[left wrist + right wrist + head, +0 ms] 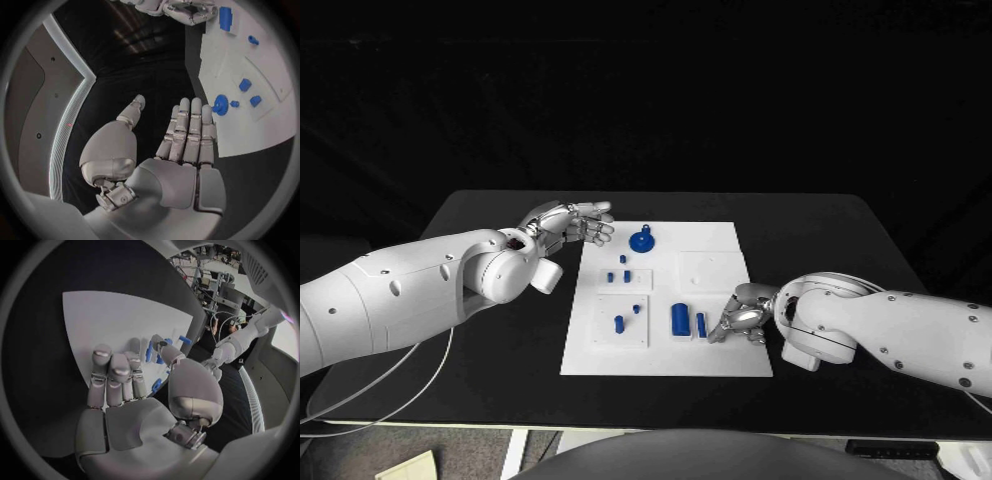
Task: Assemble the parts on the task board
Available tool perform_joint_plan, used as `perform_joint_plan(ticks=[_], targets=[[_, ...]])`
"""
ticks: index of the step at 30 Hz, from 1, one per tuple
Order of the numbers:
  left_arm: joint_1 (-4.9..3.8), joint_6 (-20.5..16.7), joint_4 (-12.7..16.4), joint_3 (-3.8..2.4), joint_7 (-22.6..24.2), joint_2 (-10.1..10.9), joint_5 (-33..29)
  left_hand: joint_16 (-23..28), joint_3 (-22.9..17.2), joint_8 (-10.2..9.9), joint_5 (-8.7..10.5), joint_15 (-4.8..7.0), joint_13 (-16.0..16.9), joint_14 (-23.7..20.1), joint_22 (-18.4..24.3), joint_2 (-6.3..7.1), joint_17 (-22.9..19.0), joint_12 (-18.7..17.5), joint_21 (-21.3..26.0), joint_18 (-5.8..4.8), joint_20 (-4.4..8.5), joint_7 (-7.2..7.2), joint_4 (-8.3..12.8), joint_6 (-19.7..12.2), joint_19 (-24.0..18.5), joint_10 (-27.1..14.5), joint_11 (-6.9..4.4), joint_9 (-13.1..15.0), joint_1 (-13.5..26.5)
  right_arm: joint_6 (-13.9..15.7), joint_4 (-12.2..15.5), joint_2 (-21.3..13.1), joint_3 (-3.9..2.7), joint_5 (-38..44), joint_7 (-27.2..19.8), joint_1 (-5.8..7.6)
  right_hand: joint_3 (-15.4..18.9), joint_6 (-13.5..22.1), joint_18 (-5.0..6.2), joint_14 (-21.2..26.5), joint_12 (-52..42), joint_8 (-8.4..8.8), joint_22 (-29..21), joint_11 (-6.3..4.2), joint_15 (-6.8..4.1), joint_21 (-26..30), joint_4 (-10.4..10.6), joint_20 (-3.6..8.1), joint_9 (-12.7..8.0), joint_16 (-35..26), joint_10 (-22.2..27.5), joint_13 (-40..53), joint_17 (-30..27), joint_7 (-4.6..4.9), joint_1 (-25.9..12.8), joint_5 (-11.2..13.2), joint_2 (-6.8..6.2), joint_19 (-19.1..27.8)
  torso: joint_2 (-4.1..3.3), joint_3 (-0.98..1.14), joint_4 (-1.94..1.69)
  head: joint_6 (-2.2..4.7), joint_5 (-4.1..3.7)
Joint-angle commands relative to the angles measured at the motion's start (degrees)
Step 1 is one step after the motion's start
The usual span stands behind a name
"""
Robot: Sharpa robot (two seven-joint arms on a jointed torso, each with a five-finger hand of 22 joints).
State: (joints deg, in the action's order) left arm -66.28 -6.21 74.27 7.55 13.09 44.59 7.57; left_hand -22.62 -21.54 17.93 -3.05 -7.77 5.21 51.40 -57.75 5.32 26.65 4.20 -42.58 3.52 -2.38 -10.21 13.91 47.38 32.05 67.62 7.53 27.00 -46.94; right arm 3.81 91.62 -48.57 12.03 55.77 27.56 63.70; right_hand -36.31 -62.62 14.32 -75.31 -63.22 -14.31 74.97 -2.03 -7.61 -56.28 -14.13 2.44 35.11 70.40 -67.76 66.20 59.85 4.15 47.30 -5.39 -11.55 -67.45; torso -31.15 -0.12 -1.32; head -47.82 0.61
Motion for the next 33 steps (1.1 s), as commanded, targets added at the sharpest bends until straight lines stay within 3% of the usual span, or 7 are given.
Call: perform_joint_plan(ticks=[1,14,19,23,27,29,33], targets=[[0.01,0.8,0.1,-0.05,0.4,-0.1,0.2,0.2,0.0,0.3,0.00,-0.29,-0.1,0.0,-0.1,-0.33,0.1,0.1,0.3,1.02,0.07,0.33,0.4,0.1,0.4,0.4,-0.20,-0.1,0.0,-0.8,0.4,-0.3,-0.04,-1.3,-1.9,0.27,1.4,0.7,0.68,0.4,0.3,-0.39,0.6,0.07,-0.27,0.3,0.0,-0.01,0.4,-0.3,0.5,0.1,-0.1,0.21,-0.5,-0.4,-0.37,0.1,0.00,0.01,0.02,0.11,-0.04],[0.01,0.7,0.1,-0.05,0.4,-0.1,0.2,0.2,0.0,0.3,-0.01,-0.29,-0.1,0.0,-0.1,-0.31,0.1,0.1,0.3,1.02,0.07,0.33,0.4,0.1,0.4,0.4,-0.20,-0.1,0.0,0.9,-0.3,-0.5,-0.62,0.0,-2.1,0.62,4.0,0.7,0.68,0.4,0.3,-0.48,0.5,-0.05,-0.38,0.6,0.0,0.24,0.6,-0.4,0.5,0.0,0.0,0.12,-1.3,-0.3,0.99,0.2,-0.01,-0.03,-0.06,0.31,-0.13],[0.01,0.6,0.0,-0.05,0.5,-0.1,0.2,0.2,0.0,0.3,-0.01,-0.29,-0.1,0.0,-0.1,-0.32,0.1,0.1,0.3,1.02,0.07,0.33,0.4,0.1,0.4,0.4,-0.20,-0.1,0.0,3.3,-1.6,-0.3,-0.73,-2.5,-6.7,0.66,3.7,0.8,0.68,0.4,0.3,-0.38,0.5,-0.07,-0.43,0.8,0.3,0.37,0.6,-0.5,0.5,0.0,0.0,0.11,-0.7,0.6,2.08,0.1,0.01,-0.04,-0.04,0.69,-0.04],[-0.01,0.2,-0.5,-0.06,0.9,-0.1,0.0,0.2,-0.1,0.3,-0.01,-0.29,-0.1,0.0,-0.1,-0.31,0.1,0.1,0.3,1.02,0.07,0.33,0.4,0.1,0.4,0.3,-0.20,-0.1,0.0,5.3,-3.3,0.2,-1.24,-6.5,-12.7,0.84,3.1,1.2,0.68,0.4,0.4,-0.18,0.4,0.05,-0.37,1.0,0.5,0.41,0.6,-0.7,0.6,-0.1,-0.1,0.23,0.0,-0.1,2.05,0.2,0.07,0.01,0.00,2.50,0.00],[-0.13,-0.2,-1.4,-0.11,2.1,0.0,-1.1,0.2,-0.1,0.3,-0.01,-0.26,-0.1,0.1,-0.2,-0.37,0.2,0.0,0.3,1.04,0.08,0.32,0.4,0.0,0.4,0.3,-0.18,-0.1,0.0,7.4,-7.3,1.3,-2.32,-12.6,-20.6,1.87,2.8,2.7,0.68,0.5,0.4,0.58,0.4,0.43,-0.09,1.2,0.2,0.38,0.4,-0.9,0.9,-0.1,-0.1,0.67,0.7,-1.5,2.03,0.3,0.20,0.00,0.04,5.22,0.08],[-0.59,-0.6,-2.2,-0.11,2.3,0.0,-1.2,0.2,-0.1,0.3,-0.02,-0.23,-0.1,0.2,-0.2,-0.41,0.2,0.0,0.3,1.06,0.11,0.31,0.5,0.0,0.5,0.3,-0.17,-0.1,-0.1,7.5,-9.3,1.7,-2.75,-15.6,-23.6,2.51,2.7,3.6,0.68,0.8,0.6,0.96,0.4,0.72,0.15,1.4,-0.1,0.29,0.4,-1.2,1.4,-0.1,-0.1,0.97,1.2,-2.5,2.51,0.7,0.25,-0.01,0.03,6.26,0.26],[-1.60,-1.4,-4.0,-0.12,2.9,-0.3,-1.6,0.2,-0.3,0.3,-0.03,-0.16,-0.2,0.4,-0.3,-0.46,0.4,0.0,0.3,1.08,0.16,0.31,0.8,0.0,0.6,0.3,-0.16,-0.1,-0.5,8.8,-14.4,3.3,-3.65,-21.5,-28.7,3.86,3.4,4.5,0.68,1.7,0.9,1.23,0.4,1.14,0.55,2.1,-1.2,-0.10,0.5,-1.9,2.6,-0.1,-0.2,1.39,1.5,-4.4,3.43,1.7,0.23,0.01,-0.07,9.33,0.75]])
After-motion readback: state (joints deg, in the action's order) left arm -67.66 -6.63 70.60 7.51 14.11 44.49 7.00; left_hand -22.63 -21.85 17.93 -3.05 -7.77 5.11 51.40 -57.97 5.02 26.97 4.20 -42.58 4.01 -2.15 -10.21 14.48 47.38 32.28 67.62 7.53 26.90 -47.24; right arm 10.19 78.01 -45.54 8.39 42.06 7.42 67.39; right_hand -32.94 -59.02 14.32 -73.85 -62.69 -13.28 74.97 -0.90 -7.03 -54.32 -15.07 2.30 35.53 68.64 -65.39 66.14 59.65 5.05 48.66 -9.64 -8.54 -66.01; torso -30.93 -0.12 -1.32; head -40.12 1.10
